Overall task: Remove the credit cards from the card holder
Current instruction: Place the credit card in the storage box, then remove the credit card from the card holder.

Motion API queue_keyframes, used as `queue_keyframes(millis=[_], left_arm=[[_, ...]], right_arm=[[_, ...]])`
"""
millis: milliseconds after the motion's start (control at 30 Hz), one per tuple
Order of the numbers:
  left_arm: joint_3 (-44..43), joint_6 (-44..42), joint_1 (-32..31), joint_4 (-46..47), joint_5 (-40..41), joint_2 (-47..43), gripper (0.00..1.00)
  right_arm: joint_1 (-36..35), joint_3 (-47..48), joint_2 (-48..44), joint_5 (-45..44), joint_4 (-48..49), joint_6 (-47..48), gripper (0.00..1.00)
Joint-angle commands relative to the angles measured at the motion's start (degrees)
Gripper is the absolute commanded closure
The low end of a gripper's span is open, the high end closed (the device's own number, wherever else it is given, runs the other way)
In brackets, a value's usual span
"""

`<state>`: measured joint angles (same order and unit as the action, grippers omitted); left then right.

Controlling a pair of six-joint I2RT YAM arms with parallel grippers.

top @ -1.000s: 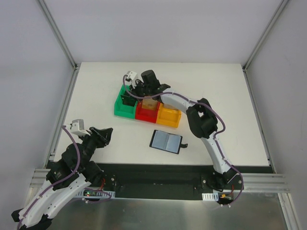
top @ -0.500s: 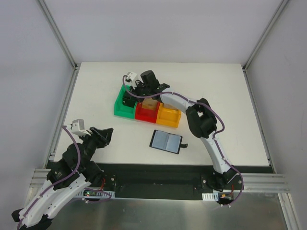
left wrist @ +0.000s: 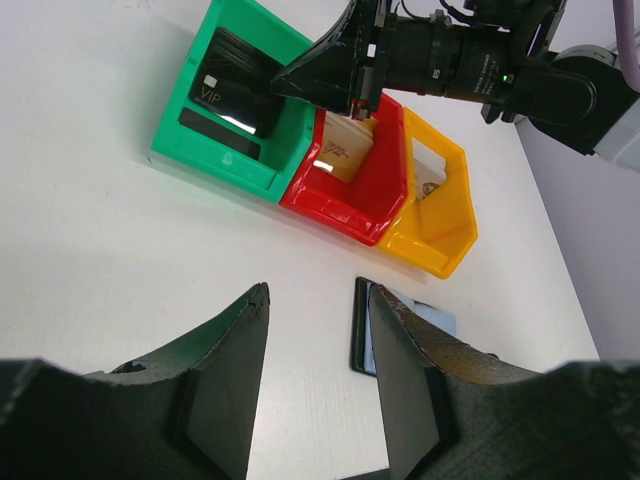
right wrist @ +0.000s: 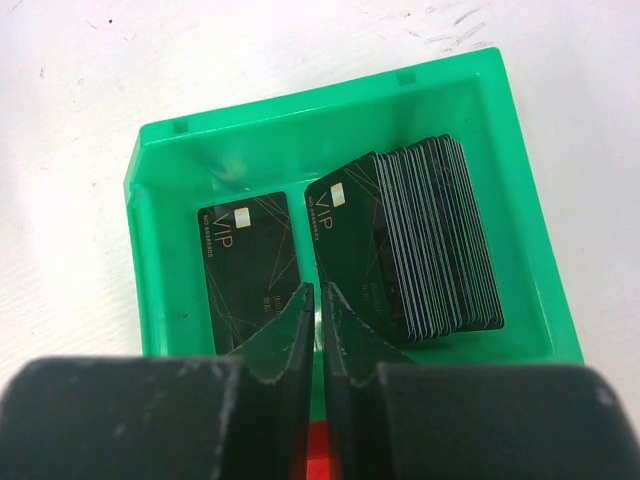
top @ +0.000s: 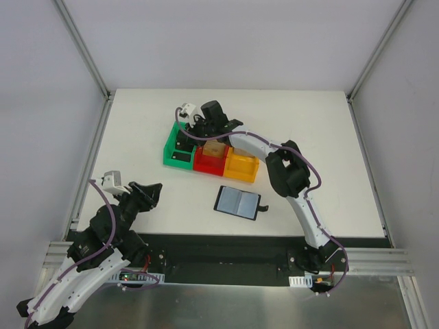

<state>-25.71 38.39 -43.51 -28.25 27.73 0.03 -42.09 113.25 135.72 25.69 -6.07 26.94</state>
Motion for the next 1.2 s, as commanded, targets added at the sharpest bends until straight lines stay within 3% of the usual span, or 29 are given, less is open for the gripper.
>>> queue_keyframes(millis=[0,200,400,533,667,767,833,1033,1100,1133,1167], left_arm=[[0.4,0.1,0.09,0.74,1.01,-6.8,0.56],[1.01,0.1,-0.09,0.74,1.02,-6.8,0.56],[1.11,0.37,0.0,0.74,1.37,-6.19,0.49],[1.19,0.37,0.0,0.83,1.63,-5.22,0.45],[1.28,1.07,0.09,0.92,1.89,-3.55,0.34],[1.54,0.28,-0.09,2.23,0.06,-0.58,0.32],[1.37,-0.59,-0.09,3.63,-3.71,5.04,0.33],[-0.91,-1.3,-0.09,9.95,-17.07,23.24,0.4],[-0.31,-0.6,-0.09,13.55,-20.42,26.5,0.4],[0.31,0.01,-0.09,15.49,-21.74,27.29,0.39],[1.01,0.54,-0.09,17.94,-23.05,27.91,0.38]], right_arm=[[-0.01,2.76,-0.45,-0.03,0.53,-1.1,0.91],[-0.72,2.76,-3.7,-0.47,2.46,-1.36,0.86],[-0.98,-0.65,-10.55,-1.7,4.22,-1.27,0.79],[-0.89,-8.64,-18.28,-2.57,8.87,-1.54,0.77],[-0.98,-19.27,-27.33,-4.16,12.21,-3.55,0.75],[-1.07,-28.32,-35.23,-4.08,13.71,-6.19,0.72],[-1.07,-34.47,-40.51,-1.88,14.32,-6.81,0.64],[-2.73,-52.4,-56.77,-5.99,13.02,-10.23,0.51],[-3.35,-56.81,-62.66,-10.11,9.16,-11.29,0.35],[-3.53,-58.74,-65.12,-12.83,6.88,-13.21,0.05],[-3.62,-60.67,-66.8,-16.95,2.16,-15.92,0.04]])
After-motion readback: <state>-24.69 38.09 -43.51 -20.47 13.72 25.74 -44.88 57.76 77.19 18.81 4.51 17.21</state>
